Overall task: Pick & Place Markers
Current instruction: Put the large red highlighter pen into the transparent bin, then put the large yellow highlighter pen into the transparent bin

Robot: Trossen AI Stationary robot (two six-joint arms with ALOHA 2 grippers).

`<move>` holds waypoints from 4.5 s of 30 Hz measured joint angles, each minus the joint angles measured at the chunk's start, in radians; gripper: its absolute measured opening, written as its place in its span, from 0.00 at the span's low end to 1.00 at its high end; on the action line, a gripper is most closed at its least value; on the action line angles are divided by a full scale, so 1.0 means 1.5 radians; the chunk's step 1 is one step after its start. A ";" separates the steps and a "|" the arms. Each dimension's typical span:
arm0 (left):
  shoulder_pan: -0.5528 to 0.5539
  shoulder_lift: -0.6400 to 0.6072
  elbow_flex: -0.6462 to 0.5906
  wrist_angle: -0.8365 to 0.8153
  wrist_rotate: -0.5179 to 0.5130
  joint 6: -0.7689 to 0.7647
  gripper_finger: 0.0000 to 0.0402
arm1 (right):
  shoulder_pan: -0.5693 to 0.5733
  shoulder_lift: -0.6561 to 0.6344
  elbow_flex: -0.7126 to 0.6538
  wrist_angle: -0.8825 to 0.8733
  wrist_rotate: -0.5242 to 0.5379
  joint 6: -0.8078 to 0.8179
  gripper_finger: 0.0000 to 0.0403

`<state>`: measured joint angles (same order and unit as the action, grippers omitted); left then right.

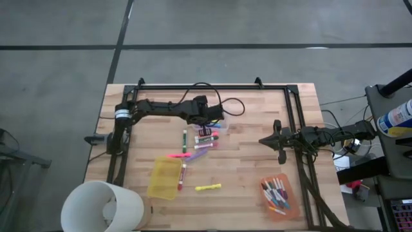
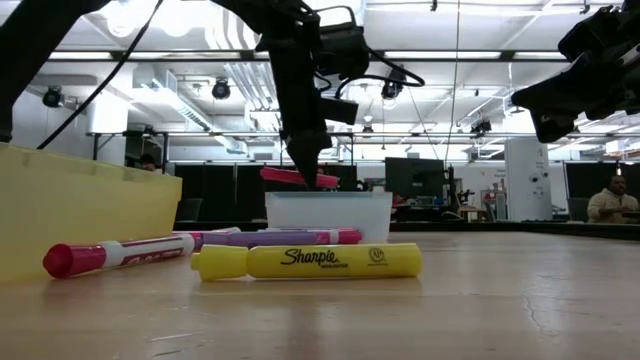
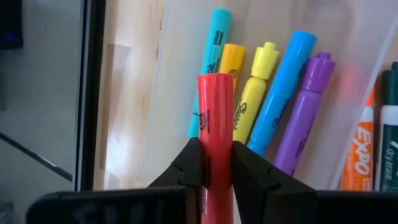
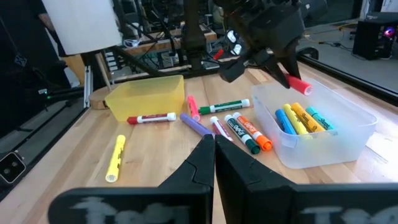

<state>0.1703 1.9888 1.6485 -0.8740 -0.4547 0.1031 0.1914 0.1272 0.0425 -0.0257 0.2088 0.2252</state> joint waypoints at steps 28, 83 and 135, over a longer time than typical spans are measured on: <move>-0.007 0.000 -0.001 0.075 0.010 0.003 0.39 | 0.000 0.000 0.000 0.000 0.000 0.000 0.02; -0.394 0.008 -0.029 0.156 0.148 -0.347 0.41 | 0.000 0.000 0.000 0.000 0.000 0.000 0.02; -0.336 0.015 -0.114 0.260 0.109 -0.253 0.15 | 0.000 0.000 0.000 0.000 0.000 0.000 0.02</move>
<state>-0.3331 2.0117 1.4773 -0.4838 -0.2910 -0.2757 0.1917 0.1272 0.0425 -0.0254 0.2089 0.2250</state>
